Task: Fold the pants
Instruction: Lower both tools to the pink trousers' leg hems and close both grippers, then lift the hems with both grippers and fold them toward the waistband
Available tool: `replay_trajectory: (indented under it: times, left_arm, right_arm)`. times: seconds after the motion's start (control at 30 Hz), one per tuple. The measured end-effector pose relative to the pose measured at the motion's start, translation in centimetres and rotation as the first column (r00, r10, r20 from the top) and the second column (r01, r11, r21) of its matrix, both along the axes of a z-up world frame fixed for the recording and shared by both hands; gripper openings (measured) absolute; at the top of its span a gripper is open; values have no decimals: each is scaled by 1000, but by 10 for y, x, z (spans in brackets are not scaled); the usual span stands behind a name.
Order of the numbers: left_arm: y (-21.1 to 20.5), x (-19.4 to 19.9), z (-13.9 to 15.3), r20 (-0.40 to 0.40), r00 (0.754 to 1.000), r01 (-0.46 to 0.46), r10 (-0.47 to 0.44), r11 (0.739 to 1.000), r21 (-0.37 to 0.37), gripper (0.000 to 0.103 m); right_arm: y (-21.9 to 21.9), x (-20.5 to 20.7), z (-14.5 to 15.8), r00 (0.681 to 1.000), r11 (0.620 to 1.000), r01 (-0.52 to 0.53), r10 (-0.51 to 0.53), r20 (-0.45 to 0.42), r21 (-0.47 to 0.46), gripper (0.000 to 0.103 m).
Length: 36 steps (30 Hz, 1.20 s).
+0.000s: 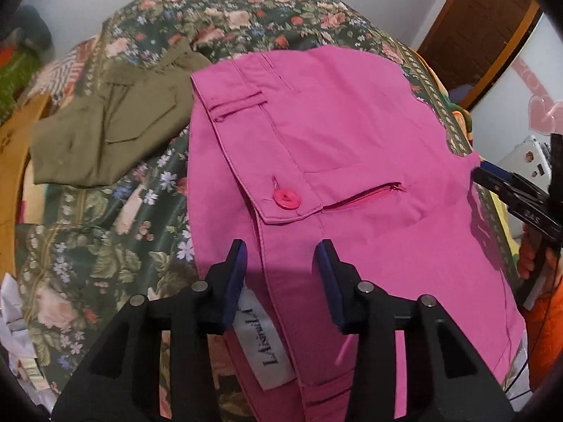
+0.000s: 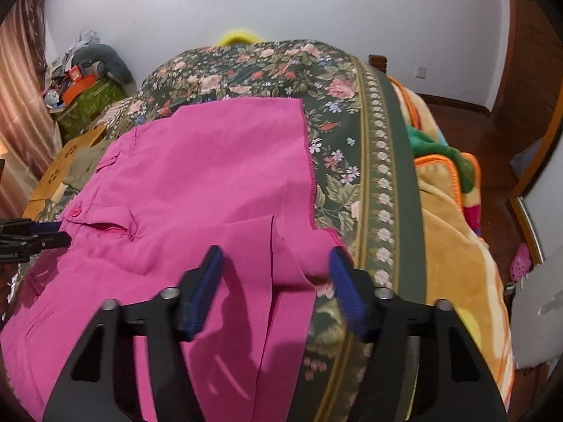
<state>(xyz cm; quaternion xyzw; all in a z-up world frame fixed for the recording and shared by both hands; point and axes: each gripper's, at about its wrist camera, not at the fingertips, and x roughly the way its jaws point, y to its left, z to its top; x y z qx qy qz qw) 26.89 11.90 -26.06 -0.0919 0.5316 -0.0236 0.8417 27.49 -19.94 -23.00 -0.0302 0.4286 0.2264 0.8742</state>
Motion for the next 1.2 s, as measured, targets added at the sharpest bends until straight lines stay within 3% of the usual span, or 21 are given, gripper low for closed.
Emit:
replay_trajectory:
  times: [0.1,0.2,0.27,0.33,0.37,0.57,0.83,1.07,1.2]
  left_arm:
    - [0,1,0,4,1000,6,-6,1000,0,33]
    - [1,0,1,9,1000,6,-6,1000,16,22]
    - [1,-1,3,19,1000,20,-20,1000,21,17]
    - [2,-1,4,23,999,27,-28,999,31,12]
    - [1,-1,4,25,999,32,-33,999,32,3]
    - [-3,-2,10,52,998,20,-28,990,142,4]
    - [1,-2,-2,34,999,-11,7,991,133,7]
    - [9,-12,23,53,999,-17,11,991,131,11]
    - [15,-8,34,79,997,-33,24,993,113,20]
  right_arm:
    - [4,8,-7,1000,1000,-15,15,-23,9,50]
    - [9,12,-15,997,999,-40,41,-60,18,31]
    - [9,14,-17,998,999,-33,34,-59,17,26]
    - [8,12,-15,999,1000,-24,24,-40,18,11]
    - [6,12,-15,999,1000,-20,20,-37,21,10]
    - [-2,6,-8,1000,999,-1,1,-7,50,6]
    - [4,9,-18,999,1000,18,-18,-28,5,7]
    - [-12,-4,3,999,1000,29,-28,-39,4,11]
    - [-25,-6,9,998,999,50,-50,-44,11,18]
